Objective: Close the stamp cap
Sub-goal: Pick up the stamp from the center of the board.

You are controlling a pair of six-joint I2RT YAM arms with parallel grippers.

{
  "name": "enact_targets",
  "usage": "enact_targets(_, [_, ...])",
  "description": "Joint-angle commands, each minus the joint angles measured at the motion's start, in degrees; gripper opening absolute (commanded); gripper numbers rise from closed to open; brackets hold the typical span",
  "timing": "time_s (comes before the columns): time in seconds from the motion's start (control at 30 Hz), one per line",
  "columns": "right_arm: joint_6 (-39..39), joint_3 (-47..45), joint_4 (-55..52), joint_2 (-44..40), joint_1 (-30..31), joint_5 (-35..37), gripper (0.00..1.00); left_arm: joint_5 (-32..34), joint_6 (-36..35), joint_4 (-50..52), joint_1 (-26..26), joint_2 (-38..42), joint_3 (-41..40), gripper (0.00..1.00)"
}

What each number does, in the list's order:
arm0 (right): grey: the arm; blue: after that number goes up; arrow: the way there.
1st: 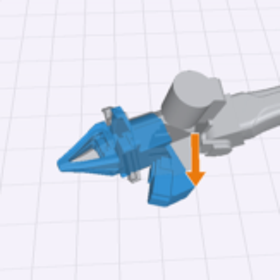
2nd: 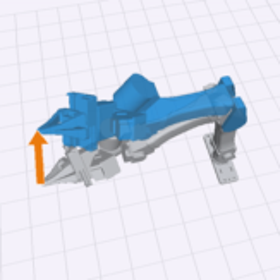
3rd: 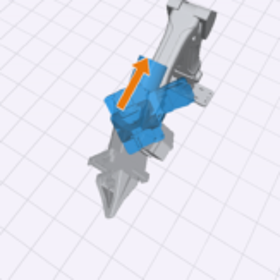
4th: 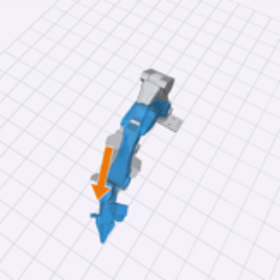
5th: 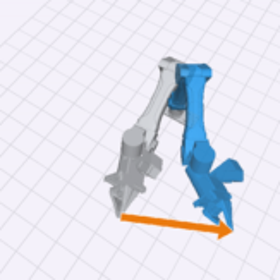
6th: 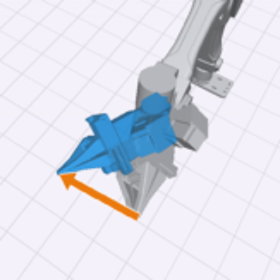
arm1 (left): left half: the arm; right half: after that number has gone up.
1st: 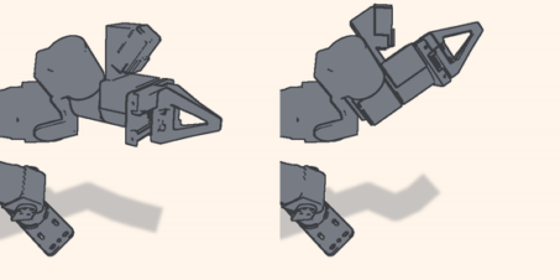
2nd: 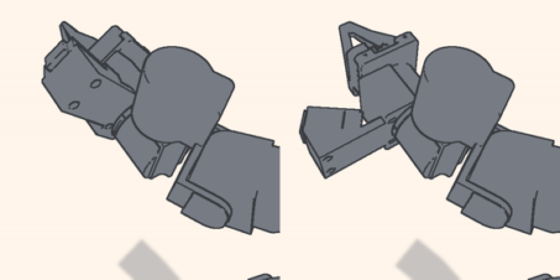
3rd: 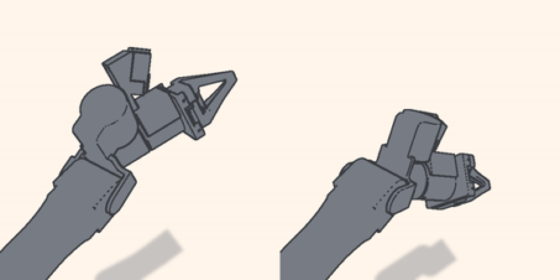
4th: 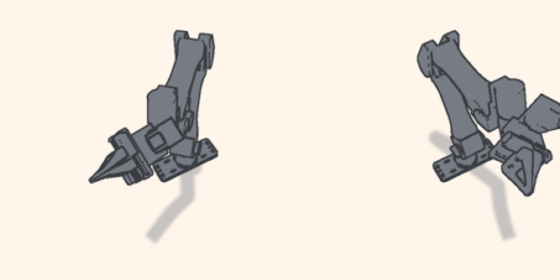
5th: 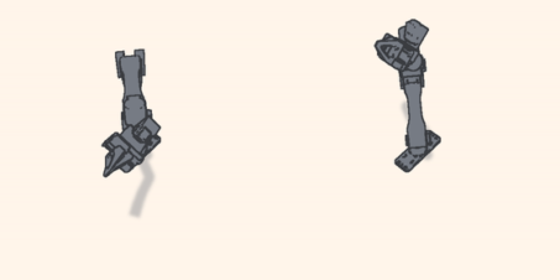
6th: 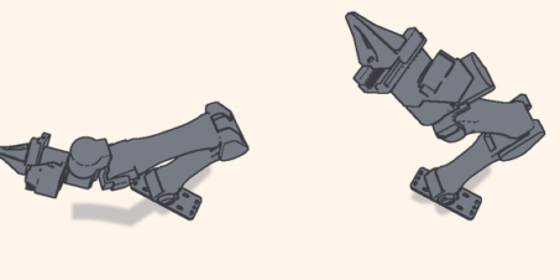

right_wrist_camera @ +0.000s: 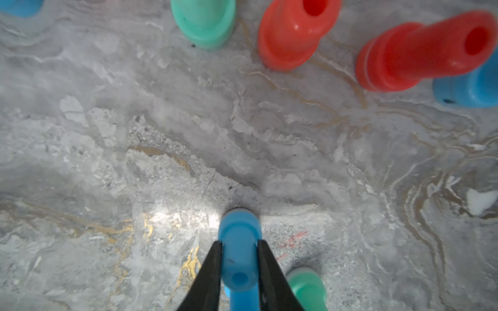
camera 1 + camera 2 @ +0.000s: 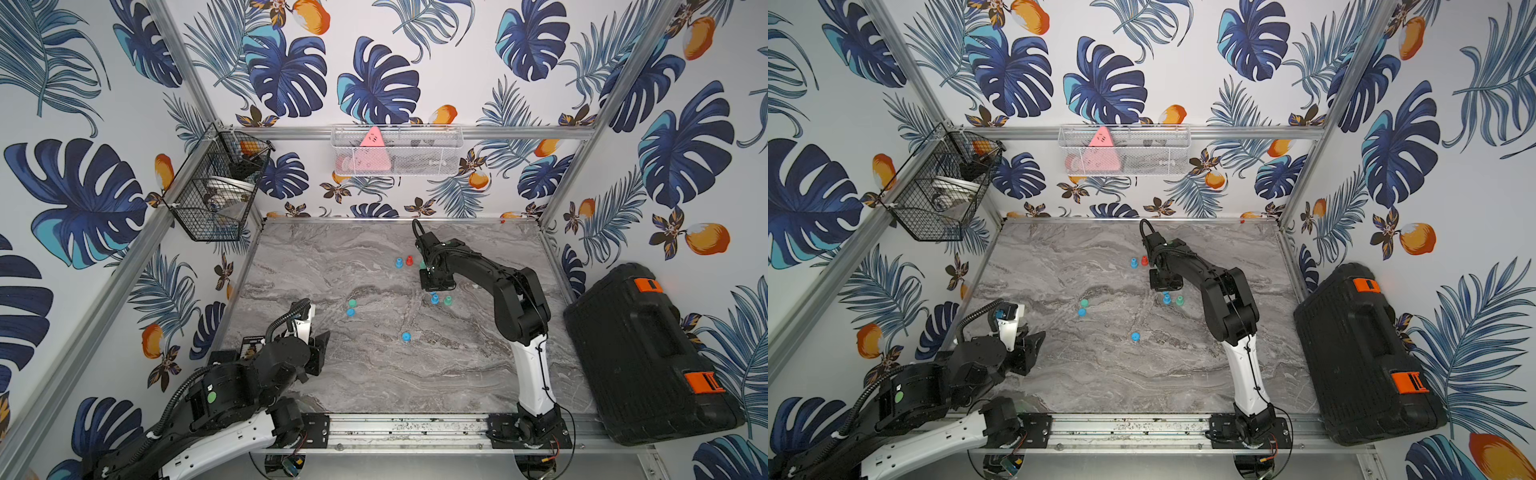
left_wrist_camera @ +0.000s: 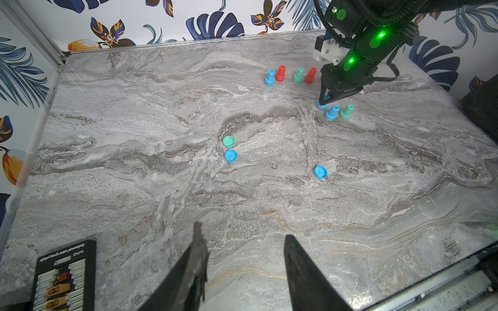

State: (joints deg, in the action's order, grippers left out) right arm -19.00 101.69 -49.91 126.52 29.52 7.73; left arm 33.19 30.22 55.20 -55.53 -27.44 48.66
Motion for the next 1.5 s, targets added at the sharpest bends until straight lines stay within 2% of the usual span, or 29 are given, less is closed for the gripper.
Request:
enact_targets(0.0, [-0.2,0.3,-1.3,-0.9,0.0,1.0,0.24,1.1,0.3,-0.9,-0.1,0.1,-0.1,0.51])
enact_targets(0.37, [-0.2,0.3,-2.7,-5.2,2.7,2.6,0.20,1.2,0.3,-0.9,-0.1,0.1,-0.1,0.51])
enact_targets(0.67, [-1.9,-1.7,-3.3,-8.9,9.0,4.1,0.20,1.3,0.4,-0.8,-0.1,0.1,0.0,0.51])
enact_targets(1.1, [-5.6,-8.8,-0.6,-10.2,17.0,4.3,0.20,1.3,0.4,-0.7,-0.1,0.3,0.0,0.51])
enact_targets(1.47, [-8.6,-14.6,3.0,-13.0,21.0,3.4,0.20,1.4,0.5,-0.5,-0.1,0.1,0.0,0.51])
